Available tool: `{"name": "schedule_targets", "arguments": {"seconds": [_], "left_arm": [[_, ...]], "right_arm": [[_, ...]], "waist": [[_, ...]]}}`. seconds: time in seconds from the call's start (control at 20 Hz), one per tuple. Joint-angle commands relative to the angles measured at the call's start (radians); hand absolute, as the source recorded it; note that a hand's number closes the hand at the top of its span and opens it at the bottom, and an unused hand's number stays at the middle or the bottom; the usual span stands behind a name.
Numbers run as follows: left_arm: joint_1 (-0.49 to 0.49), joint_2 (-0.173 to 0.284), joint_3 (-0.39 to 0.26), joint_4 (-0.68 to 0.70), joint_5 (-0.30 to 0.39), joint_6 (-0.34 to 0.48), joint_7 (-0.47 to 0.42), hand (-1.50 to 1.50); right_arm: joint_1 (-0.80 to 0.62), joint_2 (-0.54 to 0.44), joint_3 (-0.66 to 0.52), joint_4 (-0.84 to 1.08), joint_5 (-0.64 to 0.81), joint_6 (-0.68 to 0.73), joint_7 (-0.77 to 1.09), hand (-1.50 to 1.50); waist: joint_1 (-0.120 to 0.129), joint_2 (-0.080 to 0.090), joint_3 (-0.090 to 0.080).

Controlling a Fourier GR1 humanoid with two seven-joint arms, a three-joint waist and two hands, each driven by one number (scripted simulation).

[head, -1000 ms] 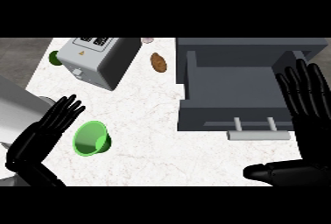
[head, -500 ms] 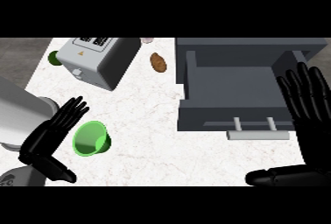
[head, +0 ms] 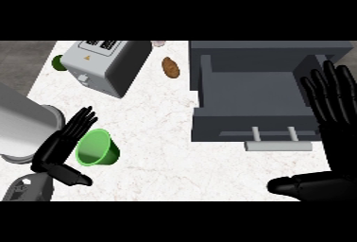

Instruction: Pick up the cup, place it into the drawer and close the drawer

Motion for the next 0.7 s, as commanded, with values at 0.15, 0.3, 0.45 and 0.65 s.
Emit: {"name": "schedule_targets", "arguments": {"seconds": [0.15,0.3,0.45,0.65], "left_arm": [[-0.061,-0.021,-0.032,0.219,-0.063,0.007,-0.211,-1.5],[-0.086,-0.002,-0.046,0.305,-0.087,0.01,-0.289,-1.5],[-0.095,0.022,-0.046,0.333,-0.081,0.006,-0.305,-1.5],[-0.126,0.049,-0.06,0.447,-0.103,-0.006,-0.384,-1.5]], "right_arm": [[0.041,0.048,0.089,-0.076,0.055,-0.034,0.039,-1.5],[-0.062,0.006,0.006,0.01,0.007,-0.021,0.041,-1.5],[-0.047,0.006,0.041,-0.048,0.016,-0.029,0.109,-1.5],[-0.012,-0.001,0.007,-0.023,-0.024,0.012,0.032,-1.5]], "waist": [[-0.005,0.001,-0.002],[-0.003,0.003,-0.002],[-0.003,0.002,-0.002],[-0.012,0.005,-0.003]]}}
